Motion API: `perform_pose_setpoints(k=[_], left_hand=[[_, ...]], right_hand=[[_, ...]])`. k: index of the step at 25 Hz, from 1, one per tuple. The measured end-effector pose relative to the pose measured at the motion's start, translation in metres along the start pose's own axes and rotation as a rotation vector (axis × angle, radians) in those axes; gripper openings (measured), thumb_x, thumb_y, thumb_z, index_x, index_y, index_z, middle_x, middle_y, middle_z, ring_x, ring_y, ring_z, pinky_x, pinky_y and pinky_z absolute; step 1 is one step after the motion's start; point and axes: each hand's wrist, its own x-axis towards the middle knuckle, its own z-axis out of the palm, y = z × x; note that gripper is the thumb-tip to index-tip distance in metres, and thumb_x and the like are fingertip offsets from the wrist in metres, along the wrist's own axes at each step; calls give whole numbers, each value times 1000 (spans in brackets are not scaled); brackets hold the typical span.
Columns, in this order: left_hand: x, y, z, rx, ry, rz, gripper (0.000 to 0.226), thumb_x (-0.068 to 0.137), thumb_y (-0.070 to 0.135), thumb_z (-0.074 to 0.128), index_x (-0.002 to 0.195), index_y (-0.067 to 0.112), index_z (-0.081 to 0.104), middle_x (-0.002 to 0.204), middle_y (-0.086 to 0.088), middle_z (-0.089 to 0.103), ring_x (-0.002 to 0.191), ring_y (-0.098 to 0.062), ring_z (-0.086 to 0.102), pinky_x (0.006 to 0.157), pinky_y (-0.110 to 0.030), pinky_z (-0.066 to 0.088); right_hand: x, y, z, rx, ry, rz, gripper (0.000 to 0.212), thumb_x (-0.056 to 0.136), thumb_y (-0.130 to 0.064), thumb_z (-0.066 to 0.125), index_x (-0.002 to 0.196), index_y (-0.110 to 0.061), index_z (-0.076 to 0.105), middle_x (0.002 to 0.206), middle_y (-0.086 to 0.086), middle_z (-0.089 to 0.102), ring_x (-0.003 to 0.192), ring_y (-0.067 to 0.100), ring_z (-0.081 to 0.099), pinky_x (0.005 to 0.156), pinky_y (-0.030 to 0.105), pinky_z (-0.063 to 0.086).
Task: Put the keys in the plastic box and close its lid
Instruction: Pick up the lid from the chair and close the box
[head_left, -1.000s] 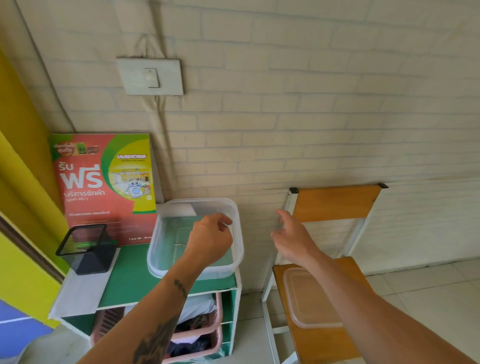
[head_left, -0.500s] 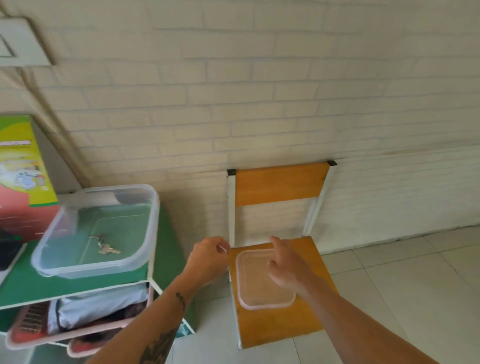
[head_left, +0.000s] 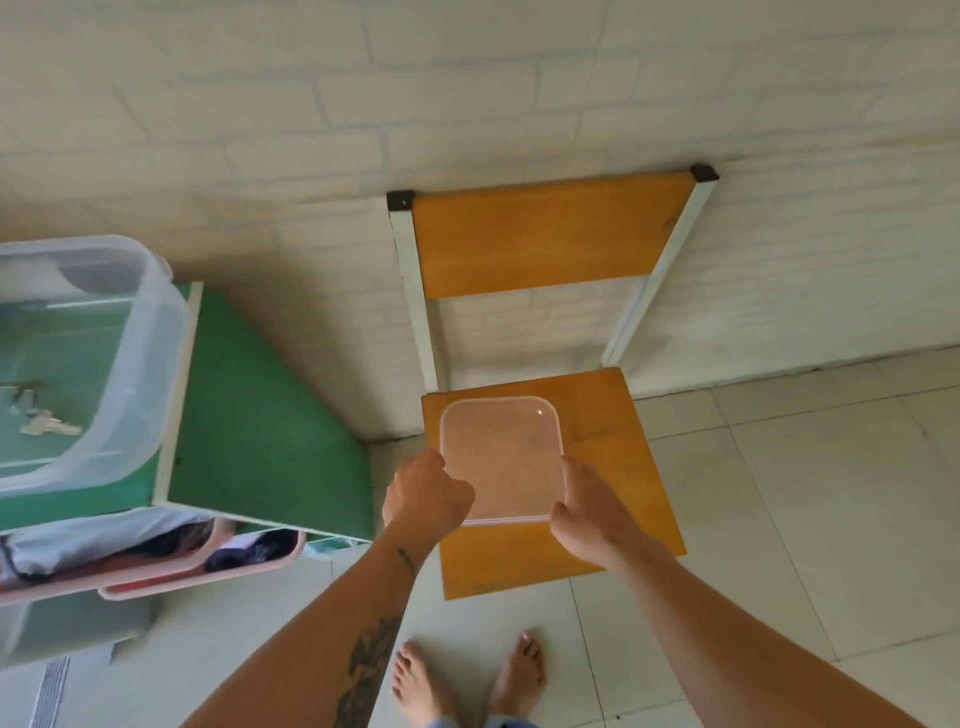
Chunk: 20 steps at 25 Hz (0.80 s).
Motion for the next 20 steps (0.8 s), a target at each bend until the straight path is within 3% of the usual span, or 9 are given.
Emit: perform_pose_setpoints(k=[3, 6, 14, 20], left_hand=[[50, 3, 32, -8, 5, -17, 58, 71, 16, 57, 129, 19, 50, 123, -2, 52, 93, -22, 57, 71, -33, 55], [89, -5, 65, 35, -31, -65, 58, 72, 18, 58, 128, 14, 45, 126, -6, 46, 105, -29, 53, 85, -44, 56], [139, -35, 119, 30, -71, -179, 62, 71, 18, 57, 129, 8, 38, 124, -11, 43, 107, -33, 50, 89, -47, 53], [146, -41, 129, -52, -51, -167, 61, 70, 13, 57, 129, 9, 41, 121, -10, 43, 106, -33, 49, 89, -50, 53]], right_hand=[[38, 22, 28, 19, -3, 48, 60, 93, -15, 51, 147, -22, 27, 140, 7, 44, 125, 26, 46, 102, 40, 46], [74, 42, 54, 25, -6, 88, 56, 91, -12, 50, 144, -19, 31, 138, 10, 43, 123, 29, 45, 100, 45, 48], [134, 65, 86, 48, 70, 180, 58, 88, -13, 53, 140, -15, 29, 137, 13, 39, 121, 33, 43, 95, 46, 47], [142, 68, 95, 76, 78, 219, 69, 86, -16, 52, 147, -24, 18, 141, 15, 36, 127, 36, 37, 95, 46, 44]])
